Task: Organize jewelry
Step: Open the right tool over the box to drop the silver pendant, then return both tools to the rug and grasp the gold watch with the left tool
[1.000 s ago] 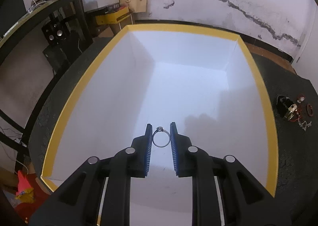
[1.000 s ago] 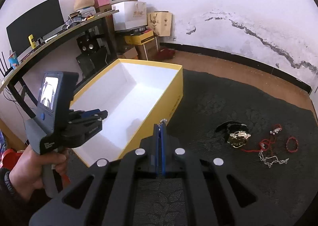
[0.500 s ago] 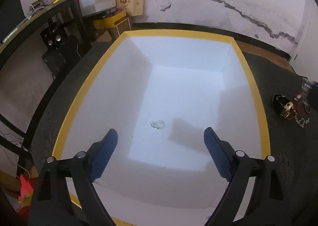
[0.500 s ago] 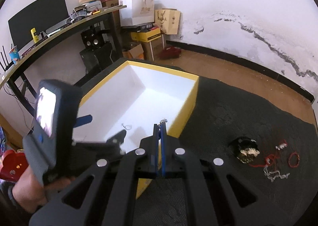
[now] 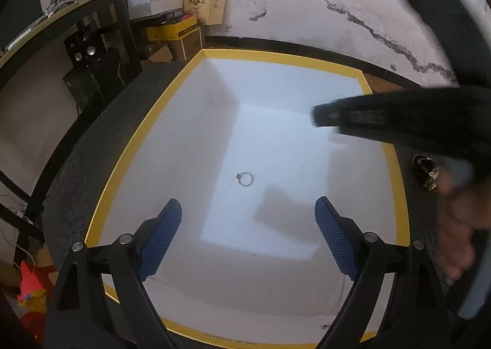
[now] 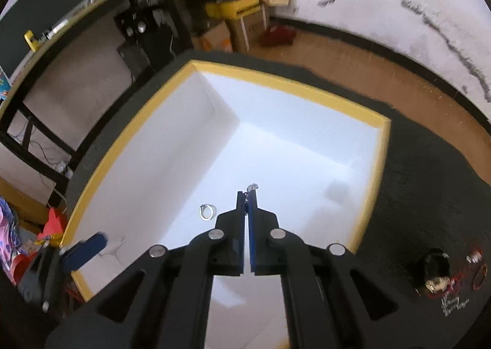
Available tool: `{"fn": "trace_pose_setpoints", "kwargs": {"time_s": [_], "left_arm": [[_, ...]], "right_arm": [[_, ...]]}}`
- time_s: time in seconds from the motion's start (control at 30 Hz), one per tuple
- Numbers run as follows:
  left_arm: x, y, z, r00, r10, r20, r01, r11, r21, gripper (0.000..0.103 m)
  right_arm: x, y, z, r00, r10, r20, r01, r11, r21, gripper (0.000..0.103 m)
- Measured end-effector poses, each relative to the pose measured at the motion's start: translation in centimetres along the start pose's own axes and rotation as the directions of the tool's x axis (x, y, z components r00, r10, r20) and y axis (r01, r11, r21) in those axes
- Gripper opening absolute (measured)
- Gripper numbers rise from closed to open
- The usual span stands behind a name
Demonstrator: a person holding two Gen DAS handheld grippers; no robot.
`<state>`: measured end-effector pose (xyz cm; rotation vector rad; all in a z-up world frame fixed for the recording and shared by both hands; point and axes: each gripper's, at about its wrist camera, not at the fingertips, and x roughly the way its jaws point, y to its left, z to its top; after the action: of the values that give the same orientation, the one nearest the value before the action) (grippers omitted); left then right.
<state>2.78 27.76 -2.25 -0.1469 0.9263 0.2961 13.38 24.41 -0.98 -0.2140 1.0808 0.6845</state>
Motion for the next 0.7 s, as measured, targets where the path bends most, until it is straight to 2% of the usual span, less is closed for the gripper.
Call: {"fn": "trace_pose_setpoints", "kwargs": {"time_s": [0.1, 0.27, 0.3, 0.33, 0.37, 0.4, 0.6, 0.7], "left_arm": [[0.2, 0.2, -0.2, 1.0, 0.006, -0.008, -0.006, 1.0, 0.005, 0.086], [0.2, 1.0, 0.0, 1.0, -0.007, -0.008, 0.007, 1.0, -0.023, 0.086], [0.2, 1.1, 0.0, 1.0, -0.006, -0.008, 0.006, 1.0, -0.027, 0.086], [0.2, 1.3, 0.0, 1.0, -0.008, -0.007, 0.007, 0.999, -0.032, 0.086], [0.2, 1.3, -0.1, 1.0, -0.01, -0.007, 0.01, 0.999, -0.034, 0.086], [0.2, 1.3, -0.1, 1.0, -0.009, -0.007, 0.009, 0.999, -0.034, 0.086], [0.0, 0.9, -0.1, 1.0, -0.006, -0.003, 0.006, 1.0, -0.028, 0.086], [0.0, 0.9, 0.1, 1.0, 0.004, 0.003, -0.004, 1.0, -0.022, 0.086]], "right_arm": [[2.0, 0.8, 1.3, 0.999, -0.011, -0.045, 0.01, 1.0, -0.014, 0.003], [2.4, 1.8, 2.2, 0.999, -0.014, -0.03, 0.014, 1.0, -0.023, 0.006], [2.3, 1.9, 2.2, 1.0, -0.024, -0.018, 0.023, 0.999, -0.031, 0.023], [2.1, 2.0, 2.0, 1.0, -0.03, -0.007, 0.03, 0.999, -0.041, 0.064], [1.9, 2.0, 1.9, 1.0, -0.03, 0.007, 0.03, 0.999, -0.043, 0.08], [1.5, 2.0, 1.7, 0.999, -0.026, 0.028, 0.027, 0.999, -0.043, 0.087], [-0.6, 1.8, 1.1, 0.998, 0.005, 0.057, -0.003, 0.999, -0.035, 0.087], [-3.5, 0.5, 0.0, 0.995, -0.005, 0.097, 0.007, 1.0, -0.022, 0.087]]}}
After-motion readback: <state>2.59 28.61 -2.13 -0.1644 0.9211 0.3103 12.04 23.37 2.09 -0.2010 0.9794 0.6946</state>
